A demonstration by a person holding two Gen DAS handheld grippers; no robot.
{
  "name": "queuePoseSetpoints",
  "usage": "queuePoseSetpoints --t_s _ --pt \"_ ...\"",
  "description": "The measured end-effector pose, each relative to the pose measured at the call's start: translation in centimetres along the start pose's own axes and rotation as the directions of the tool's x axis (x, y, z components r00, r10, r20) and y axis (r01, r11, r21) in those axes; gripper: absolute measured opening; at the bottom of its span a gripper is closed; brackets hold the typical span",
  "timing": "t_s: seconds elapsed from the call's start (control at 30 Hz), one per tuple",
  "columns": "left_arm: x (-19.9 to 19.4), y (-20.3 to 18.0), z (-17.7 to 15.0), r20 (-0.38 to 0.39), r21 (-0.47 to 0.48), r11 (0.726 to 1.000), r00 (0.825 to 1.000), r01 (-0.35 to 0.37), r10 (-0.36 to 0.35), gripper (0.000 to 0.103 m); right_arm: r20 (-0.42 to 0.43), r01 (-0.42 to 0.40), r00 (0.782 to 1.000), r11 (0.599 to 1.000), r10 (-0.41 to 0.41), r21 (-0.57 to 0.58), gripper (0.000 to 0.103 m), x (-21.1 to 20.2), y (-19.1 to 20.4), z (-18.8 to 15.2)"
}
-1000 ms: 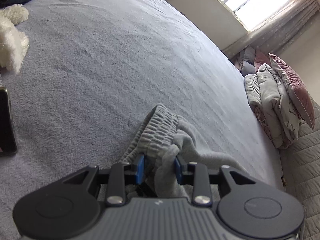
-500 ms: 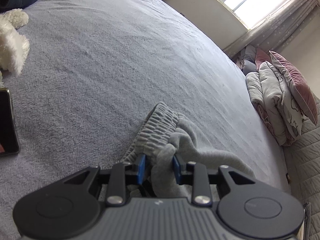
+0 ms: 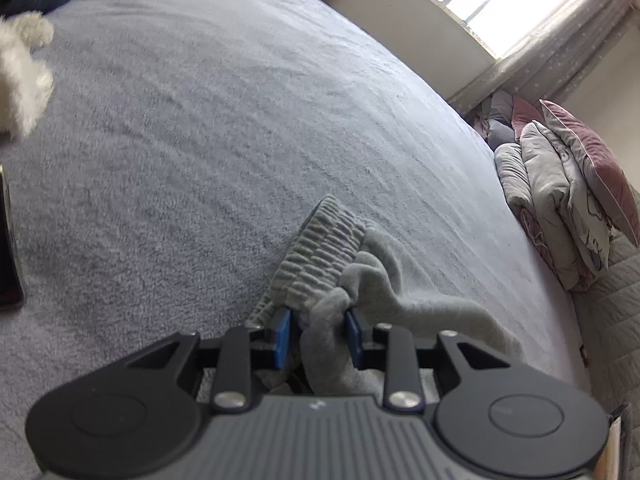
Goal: Fold clothes
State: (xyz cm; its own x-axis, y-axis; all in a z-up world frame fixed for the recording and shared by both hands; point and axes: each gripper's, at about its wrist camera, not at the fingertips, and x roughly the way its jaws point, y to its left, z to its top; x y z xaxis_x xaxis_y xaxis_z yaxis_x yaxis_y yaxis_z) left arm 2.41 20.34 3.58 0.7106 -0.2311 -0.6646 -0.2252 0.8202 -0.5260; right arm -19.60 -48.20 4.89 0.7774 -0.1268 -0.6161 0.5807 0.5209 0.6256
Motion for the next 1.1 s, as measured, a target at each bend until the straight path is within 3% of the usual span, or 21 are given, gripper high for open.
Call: queuePoseSetpoints --t_s 0.17,0.37,0.53,0.6,0.7,0.77,0.83,0.93,1.03,1.1 --pt "-1.8 0.0 0.6 0.032 -0.018 0.998 0.998 0.057 -0.057 0.024 0.119 -0.077 0.99 0.997 0.078 -0.012 0.008 -2.5 0.4 0.5" --pt "-1.7 -0.4 -0.2 -0.012 0.043 0.999 1.0 0.008 -0.008 0.024 0.19 -0.081 0.977 0.994 0.094 -0.078 0.008 -5.6 0.7 0.7" --pt "-0.8 -0.6 -0.5 -0.056 0.084 0.995 0.997 -0.055 0.059 0.024 0.09 0.055 0.995 0.977 -0.037 -0.208 0.008 -4.4 1.2 -0.2" --pt "-0.9 -0.8 -0.7 -0.054 0.106 0.992 0.996 -0.066 0.072 0.024 0.05 0.068 0.997 0.974 -0.059 -0.215 0.008 -3.6 0.8 -0.2" --pt "-1.0 -1.0 -0.8 -0.057 0.127 0.989 0.995 -0.075 0.083 0.024 0.068 0.014 0.998 0.979 0.0 -0.204 0.008 -4.5 0.8 -0.1" --pt "-1.2 -1.0 -0.9 -0.061 0.138 0.987 0.994 -0.077 0.086 0.024 0.122 -0.063 0.988 0.974 0.091 -0.219 0.008 -6.0 1.1 -0.1" --pt "-1.3 -1.0 -1.0 -0.061 0.154 0.985 0.994 -0.078 0.088 0.024 0.163 -0.081 0.979 0.964 0.124 -0.252 0.008 -7.2 1.9 -0.2" --pt "-1.1 -0.9 -1.0 -0.07 0.156 0.984 0.993 -0.082 0.094 0.028 0.147 -0.034 0.986 0.961 0.077 -0.273 0.008 -6.8 2.0 -0.2" --pt "-1.1 -0.8 -0.8 -0.077 0.139 0.987 0.993 -0.082 0.093 0.028 0.07 0.036 0.997 0.962 -0.017 -0.271 0.008 -4.8 1.1 -0.1" --pt "-1.3 -0.9 -0.8 -0.071 0.136 0.987 0.993 -0.081 0.091 0.027 0.063 0.006 0.998 0.968 0.01 -0.25 0.008 -5.0 0.6 0.1"
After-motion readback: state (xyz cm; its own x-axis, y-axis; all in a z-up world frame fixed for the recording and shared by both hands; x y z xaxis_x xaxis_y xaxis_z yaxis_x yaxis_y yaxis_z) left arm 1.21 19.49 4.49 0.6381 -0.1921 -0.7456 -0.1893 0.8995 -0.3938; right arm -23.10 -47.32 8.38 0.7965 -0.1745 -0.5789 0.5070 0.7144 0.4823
